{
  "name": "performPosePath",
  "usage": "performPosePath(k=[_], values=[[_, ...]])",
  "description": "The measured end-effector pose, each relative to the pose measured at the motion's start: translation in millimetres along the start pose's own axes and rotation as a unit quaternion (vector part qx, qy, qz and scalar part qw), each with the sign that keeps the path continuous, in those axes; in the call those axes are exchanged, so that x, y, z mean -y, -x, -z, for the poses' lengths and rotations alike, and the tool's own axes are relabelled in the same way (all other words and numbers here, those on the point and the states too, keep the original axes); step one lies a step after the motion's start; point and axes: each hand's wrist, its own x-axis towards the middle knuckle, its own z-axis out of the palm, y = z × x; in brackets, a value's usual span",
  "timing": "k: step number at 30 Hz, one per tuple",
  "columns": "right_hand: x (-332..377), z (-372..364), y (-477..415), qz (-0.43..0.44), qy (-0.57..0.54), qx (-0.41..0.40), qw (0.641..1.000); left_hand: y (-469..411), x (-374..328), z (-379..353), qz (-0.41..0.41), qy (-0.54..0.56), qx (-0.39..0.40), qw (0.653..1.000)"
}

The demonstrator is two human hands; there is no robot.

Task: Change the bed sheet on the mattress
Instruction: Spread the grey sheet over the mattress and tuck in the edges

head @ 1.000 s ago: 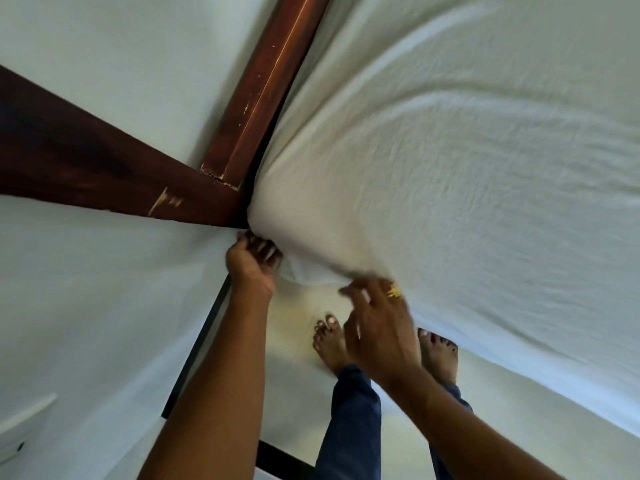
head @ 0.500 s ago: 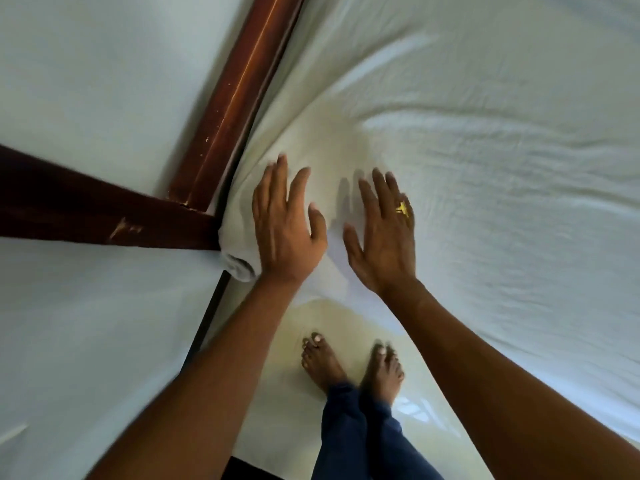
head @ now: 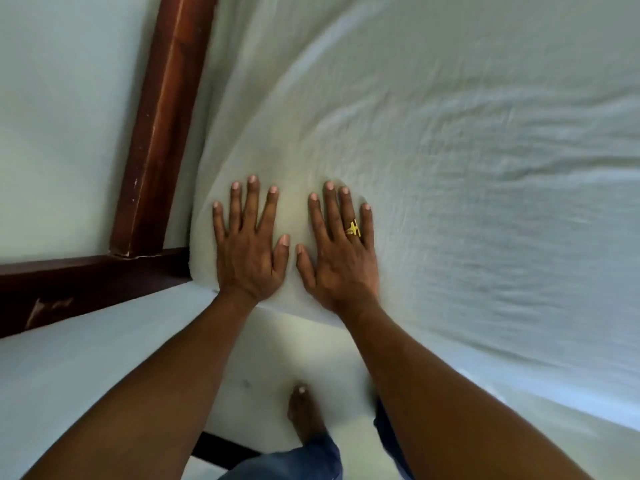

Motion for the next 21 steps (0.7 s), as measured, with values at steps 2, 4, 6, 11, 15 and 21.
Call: performPosePath(k=[2,4,6,11,15,21], values=[[-1,-4,-2,0.001,0.003,-0.005,1.0,-2,0,-2,-0.002,-0.003,0.001,1.0],[-1,-8,-2,0.003,0.006,-0.013,1.0,-2,0,-5,-0.003,0.001,0.001,1.0],[-2,-11,-2,0.003,0.012,-0.022,1.0,-2,0,-7,-0.009,0.009,-0.007,1.0],[1,-18,-3,0.0,0.025,-0.042,0.999,-1,5,-17,-0.017,0.01,-0.026,0.999],[3,-24,-2,0.003,0.034,-0.079,0.996,1,9,-27,-0.025,-0.002,-0.062,0.998],[0,-36,1,0.011,0.026,-0.164,0.986,2,12,-43,-0.03,-0.013,-0.138,0.99]])
